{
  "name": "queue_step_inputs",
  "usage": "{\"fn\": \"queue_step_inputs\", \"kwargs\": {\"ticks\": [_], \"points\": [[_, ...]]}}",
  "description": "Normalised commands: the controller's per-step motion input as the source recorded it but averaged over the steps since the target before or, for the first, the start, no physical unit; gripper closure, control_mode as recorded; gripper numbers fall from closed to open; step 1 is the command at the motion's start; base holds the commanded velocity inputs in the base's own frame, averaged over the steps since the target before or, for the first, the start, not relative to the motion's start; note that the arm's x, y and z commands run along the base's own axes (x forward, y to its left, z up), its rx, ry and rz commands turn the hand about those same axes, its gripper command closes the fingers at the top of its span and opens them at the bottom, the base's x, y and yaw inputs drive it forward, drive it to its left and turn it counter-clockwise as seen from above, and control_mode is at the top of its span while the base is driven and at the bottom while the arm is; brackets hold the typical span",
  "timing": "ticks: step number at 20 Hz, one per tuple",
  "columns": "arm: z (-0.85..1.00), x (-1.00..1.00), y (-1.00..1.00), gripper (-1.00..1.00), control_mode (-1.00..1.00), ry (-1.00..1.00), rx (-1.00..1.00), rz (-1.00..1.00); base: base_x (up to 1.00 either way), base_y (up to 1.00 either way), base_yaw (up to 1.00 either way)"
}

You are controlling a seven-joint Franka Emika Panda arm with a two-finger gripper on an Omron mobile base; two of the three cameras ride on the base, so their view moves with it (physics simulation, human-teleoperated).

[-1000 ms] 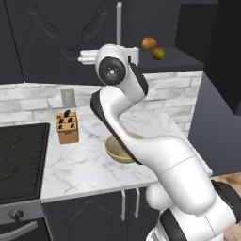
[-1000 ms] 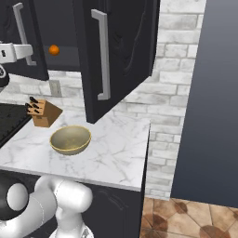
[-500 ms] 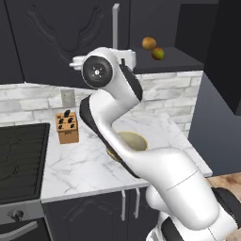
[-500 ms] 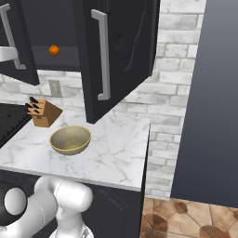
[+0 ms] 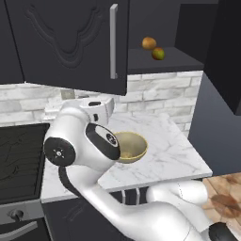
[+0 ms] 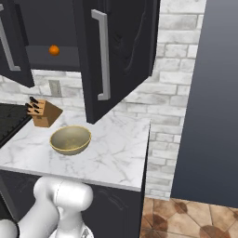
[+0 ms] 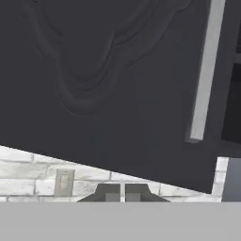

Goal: Open the cabinet. Pick the tangerine and mango from the cabinet and place them into the bowl. Then close the cabinet.

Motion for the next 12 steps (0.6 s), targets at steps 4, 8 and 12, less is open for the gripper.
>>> {"fn": "queue_step_inputs", "kwargs": {"ticks": [4,8,12], "points": [[-0.96,-0.67,1.0,1.0,-1.0,0.03,-0.03,-0.04,0.0,0.0,0.0],[0.19,-0.39,0.31,-1.0,-1.0,0.16,0.0,-0.11,0.0,0.0,0.0],[0.73,-0.24,-0.96,-1.0,-1.0,-0.23,0.13,0.0,0.0,0.0,0.0]]}}
